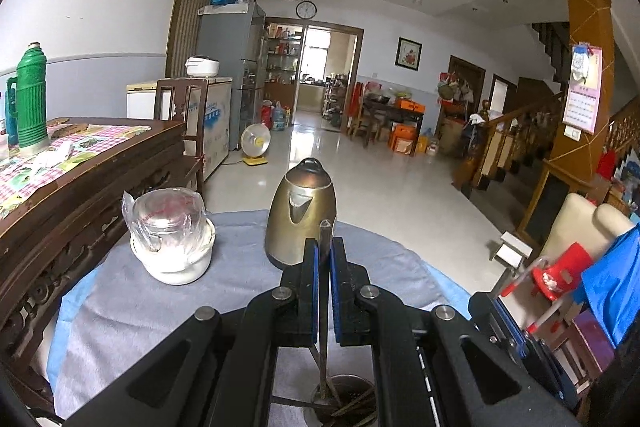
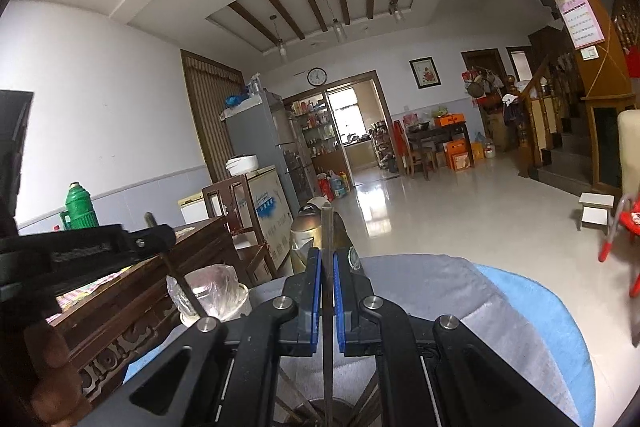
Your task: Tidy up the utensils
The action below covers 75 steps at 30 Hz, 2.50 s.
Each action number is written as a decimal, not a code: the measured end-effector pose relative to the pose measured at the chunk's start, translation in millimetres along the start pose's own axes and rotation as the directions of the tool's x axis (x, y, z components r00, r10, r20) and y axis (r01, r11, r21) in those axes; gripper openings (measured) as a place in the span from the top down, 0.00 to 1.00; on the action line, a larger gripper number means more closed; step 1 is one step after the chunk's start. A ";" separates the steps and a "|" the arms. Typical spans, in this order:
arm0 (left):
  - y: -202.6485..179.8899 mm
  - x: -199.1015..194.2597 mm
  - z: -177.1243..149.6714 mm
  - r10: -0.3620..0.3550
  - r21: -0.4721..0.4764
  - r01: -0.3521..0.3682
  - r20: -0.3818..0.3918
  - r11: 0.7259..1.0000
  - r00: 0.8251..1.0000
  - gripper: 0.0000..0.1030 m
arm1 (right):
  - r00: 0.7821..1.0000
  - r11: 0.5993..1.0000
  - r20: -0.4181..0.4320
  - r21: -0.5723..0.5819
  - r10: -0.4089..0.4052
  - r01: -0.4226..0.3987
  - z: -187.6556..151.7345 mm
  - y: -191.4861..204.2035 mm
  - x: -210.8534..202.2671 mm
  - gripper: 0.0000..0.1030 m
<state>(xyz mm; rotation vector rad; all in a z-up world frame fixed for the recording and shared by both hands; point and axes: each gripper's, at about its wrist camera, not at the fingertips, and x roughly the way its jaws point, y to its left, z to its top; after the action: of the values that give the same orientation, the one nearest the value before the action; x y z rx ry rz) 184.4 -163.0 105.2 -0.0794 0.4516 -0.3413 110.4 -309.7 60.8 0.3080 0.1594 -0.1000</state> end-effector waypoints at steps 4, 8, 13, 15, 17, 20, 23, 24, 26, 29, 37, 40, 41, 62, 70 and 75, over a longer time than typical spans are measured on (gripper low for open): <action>-0.6 5.7 -4.6 0.002 0.010 -0.001 -0.045 1.000 0.999 0.94 | 1.000 1.000 -0.031 -0.004 -0.002 0.002 -5.4 -3.3 0.3 0.94; 2.5 -3.6 -5.1 0.003 0.049 0.000 -0.056 0.999 0.998 0.83 | 0.995 1.000 -0.102 0.003 0.009 -0.009 -15.5 -9.2 5.4 0.93; 11.0 -44.3 3.1 -0.023 0.085 0.022 0.015 0.996 1.000 0.49 | 0.972 0.998 -0.229 0.035 0.058 -0.052 -26.0 -19.6 12.1 0.92; 14.8 -63.9 5.8 -0.025 0.118 0.019 0.046 0.993 0.999 0.34 | 0.959 0.996 -0.273 0.062 0.078 -0.063 -26.6 -22.7 10.3 0.91; 22.0 -87.5 5.3 -0.022 0.158 0.009 0.080 0.987 0.997 0.22 | 0.954 0.993 -0.283 0.095 0.100 -0.076 -23.8 -27.8 2.7 0.88; 32.0 -111.1 -3.0 0.012 0.211 -0.033 0.096 0.977 0.995 0.10 | 0.955 0.986 -0.262 0.124 0.137 -0.107 -16.4 -32.9 -14.4 0.68; 46.4 -123.1 -25.8 0.042 0.249 -0.047 0.023 0.967 0.999 0.06 | 0.965 0.982 -0.211 0.142 0.156 -0.128 -9.8 -35.9 -37.9 0.32; 51.8 -123.7 -34.3 0.052 0.252 -0.048 -0.006 0.967 0.999 0.05 | 0.969 0.981 -0.185 0.138 0.164 -0.139 -8.7 -36.6 -47.8 0.32; 63.7 -121.7 -53.0 0.079 0.239 -0.058 -0.078 0.969 0.994 0.04 | 0.976 0.985 -0.163 0.110 0.147 -0.130 -9.4 -33.3 -64.1 0.32; 83.4 -113.5 -87.7 0.166 0.196 -0.130 -0.179 0.972 0.970 0.04 | 0.977 0.989 -0.172 0.092 0.128 -0.113 -17.7 -29.2 -79.7 0.32; 109.8 -107.5 -141.3 0.323 0.168 -0.292 -0.213 0.942 0.922 0.04 | 0.943 0.998 -0.325 0.000 0.066 -0.070 -72.9 -2.9 -95.1 0.32; 111.4 -107.9 -149.8 0.350 0.187 -0.313 -0.217 0.931 0.911 0.04 | 0.928 0.997 -0.370 -0.039 0.044 -0.063 -92.2 7.4 -96.4 0.32; 112.2 -106.3 -153.2 0.358 0.194 -0.319 -0.220 0.928 0.907 0.04 | 0.924 0.997 -0.380 -0.045 0.038 -0.059 -96.6 9.3 -97.2 0.32; 119.0 -101.4 -168.0 0.371 0.176 -0.332 -0.283 0.927 0.884 0.04 | 0.872 0.998 -0.488 -0.067 -0.041 0.009 -127.6 28.2 -88.4 0.32; 118.5 -99.3 -173.8 0.375 0.184 -0.332 -0.308 0.925 0.874 0.04 | 0.862 0.998 -0.505 -0.058 -0.036 0.008 -131.5 28.0 -86.7 0.32; 119.8 -97.6 -179.2 0.378 0.185 -0.334 -0.326 0.924 0.866 0.04 | 0.855 0.998 -0.517 -0.059 -0.037 0.007 -134.6 28.0 -85.9 0.32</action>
<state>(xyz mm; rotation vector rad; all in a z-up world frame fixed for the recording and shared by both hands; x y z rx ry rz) 59.7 -17.1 -33.2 0.1909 0.7923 -0.0122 10.5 -235.1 -42.9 0.2726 0.7047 -0.0322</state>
